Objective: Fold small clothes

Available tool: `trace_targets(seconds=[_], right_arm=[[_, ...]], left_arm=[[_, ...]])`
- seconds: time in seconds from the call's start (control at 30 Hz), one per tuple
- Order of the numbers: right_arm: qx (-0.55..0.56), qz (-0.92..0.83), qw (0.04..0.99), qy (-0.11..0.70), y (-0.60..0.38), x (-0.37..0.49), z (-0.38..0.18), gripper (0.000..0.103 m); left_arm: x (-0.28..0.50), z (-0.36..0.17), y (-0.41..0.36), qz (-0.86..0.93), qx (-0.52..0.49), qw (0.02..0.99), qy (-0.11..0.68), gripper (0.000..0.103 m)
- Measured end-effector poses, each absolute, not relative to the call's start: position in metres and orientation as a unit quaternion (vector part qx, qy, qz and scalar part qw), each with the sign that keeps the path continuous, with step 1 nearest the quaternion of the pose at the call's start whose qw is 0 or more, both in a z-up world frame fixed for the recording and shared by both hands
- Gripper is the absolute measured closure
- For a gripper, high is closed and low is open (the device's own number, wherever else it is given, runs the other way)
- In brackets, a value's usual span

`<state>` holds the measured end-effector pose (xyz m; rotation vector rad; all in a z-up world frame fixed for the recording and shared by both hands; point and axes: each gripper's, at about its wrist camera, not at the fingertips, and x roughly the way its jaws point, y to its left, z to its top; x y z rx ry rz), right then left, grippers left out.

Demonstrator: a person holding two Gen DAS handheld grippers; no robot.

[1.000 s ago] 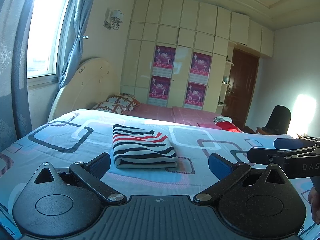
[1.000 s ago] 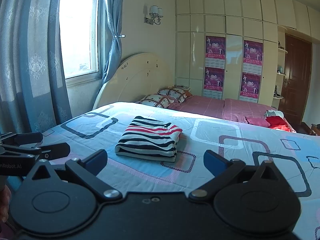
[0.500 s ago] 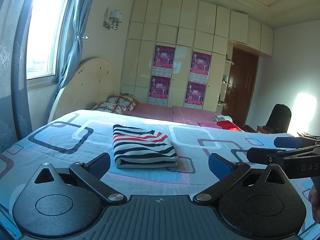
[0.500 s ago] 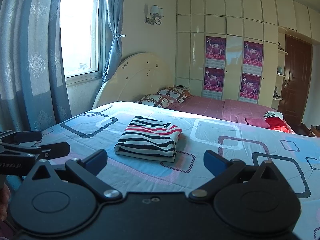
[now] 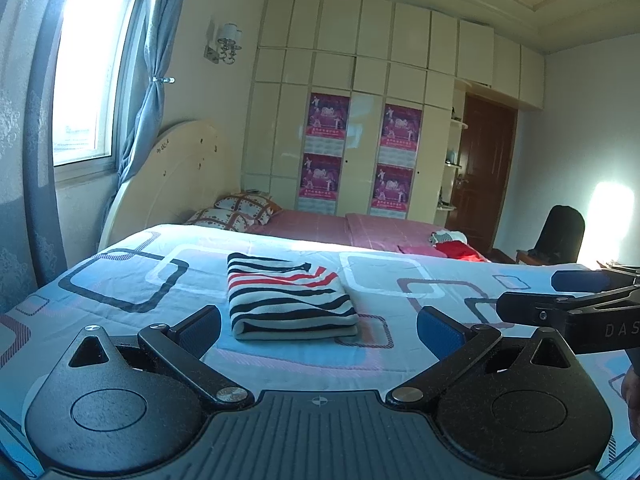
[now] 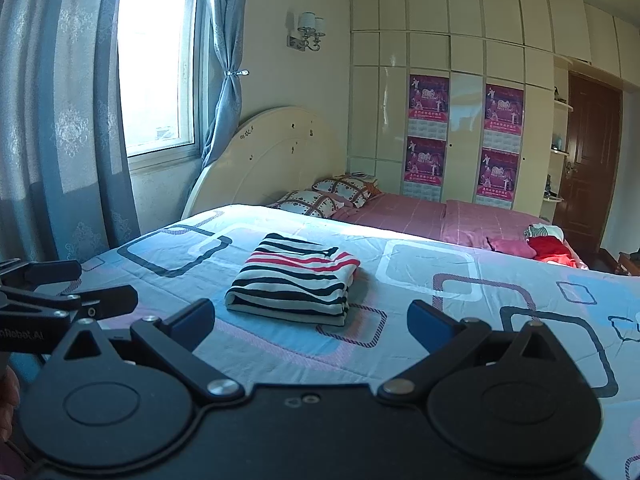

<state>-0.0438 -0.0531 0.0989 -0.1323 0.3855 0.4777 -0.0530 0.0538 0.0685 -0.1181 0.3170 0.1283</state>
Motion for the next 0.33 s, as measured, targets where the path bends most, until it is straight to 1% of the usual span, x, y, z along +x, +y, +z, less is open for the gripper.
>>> trace_targets(seconds=[0.23,0.33], right_arm=[[-0.065,0.232,0.952,0.188,-0.0558,-0.0419,0.0995,0.001],[-0.065,0.232,0.952,0.188,-0.0561,-0.0417,0.0993,0.001]], left_arm=[[-0.0593,0.0699,0.0516,0.069,-0.056,0.986,0.141,0.000],[-0.0580,0.0687,0.0516,0.065,-0.064,0.985,0.149,0.000]])
